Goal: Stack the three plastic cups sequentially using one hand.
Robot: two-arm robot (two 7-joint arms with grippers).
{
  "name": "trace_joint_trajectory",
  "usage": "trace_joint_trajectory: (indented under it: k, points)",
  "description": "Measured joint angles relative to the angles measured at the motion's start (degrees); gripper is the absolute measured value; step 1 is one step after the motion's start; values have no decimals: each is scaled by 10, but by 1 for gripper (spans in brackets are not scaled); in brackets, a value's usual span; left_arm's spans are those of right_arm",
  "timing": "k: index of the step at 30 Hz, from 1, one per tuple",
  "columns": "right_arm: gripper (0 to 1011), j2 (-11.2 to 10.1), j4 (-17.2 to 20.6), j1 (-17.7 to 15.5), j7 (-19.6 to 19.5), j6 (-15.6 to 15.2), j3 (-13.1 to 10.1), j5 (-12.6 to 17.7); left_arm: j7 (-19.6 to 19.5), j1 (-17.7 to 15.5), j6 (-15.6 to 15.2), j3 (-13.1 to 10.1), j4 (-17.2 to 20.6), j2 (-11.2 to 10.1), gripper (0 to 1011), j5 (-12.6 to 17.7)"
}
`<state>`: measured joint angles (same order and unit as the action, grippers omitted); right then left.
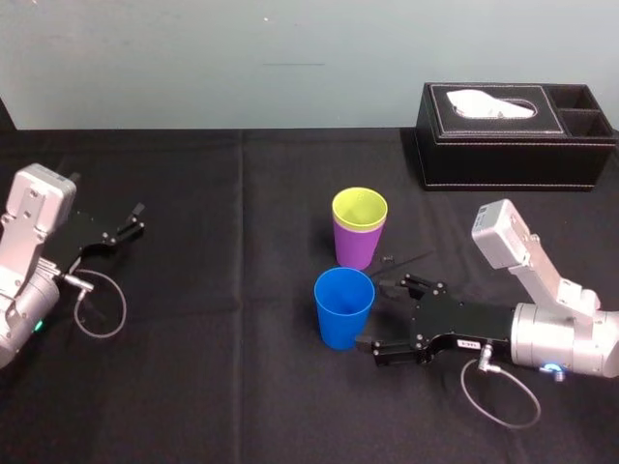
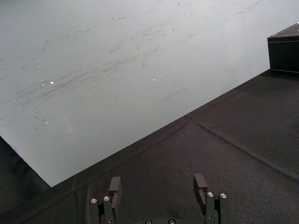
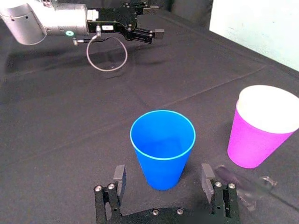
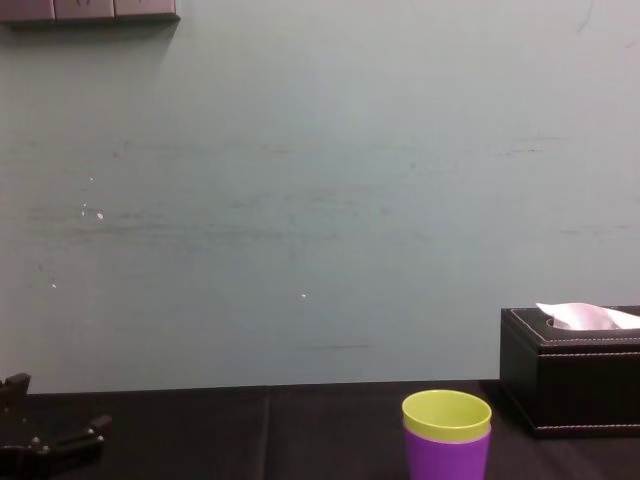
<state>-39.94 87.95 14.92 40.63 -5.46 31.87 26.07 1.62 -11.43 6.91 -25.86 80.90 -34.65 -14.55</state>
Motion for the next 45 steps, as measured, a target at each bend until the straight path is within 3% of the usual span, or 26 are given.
trace_joint_trajectory:
  k: [36, 45]
  points:
    - [1003, 51, -56, 61, 16, 8, 43, -25, 0, 0, 0, 0, 0, 0, 1011, 0]
    - [1003, 52, -57, 62, 15, 9, 44, -26, 0, 0, 0, 0, 0, 0, 1011, 0]
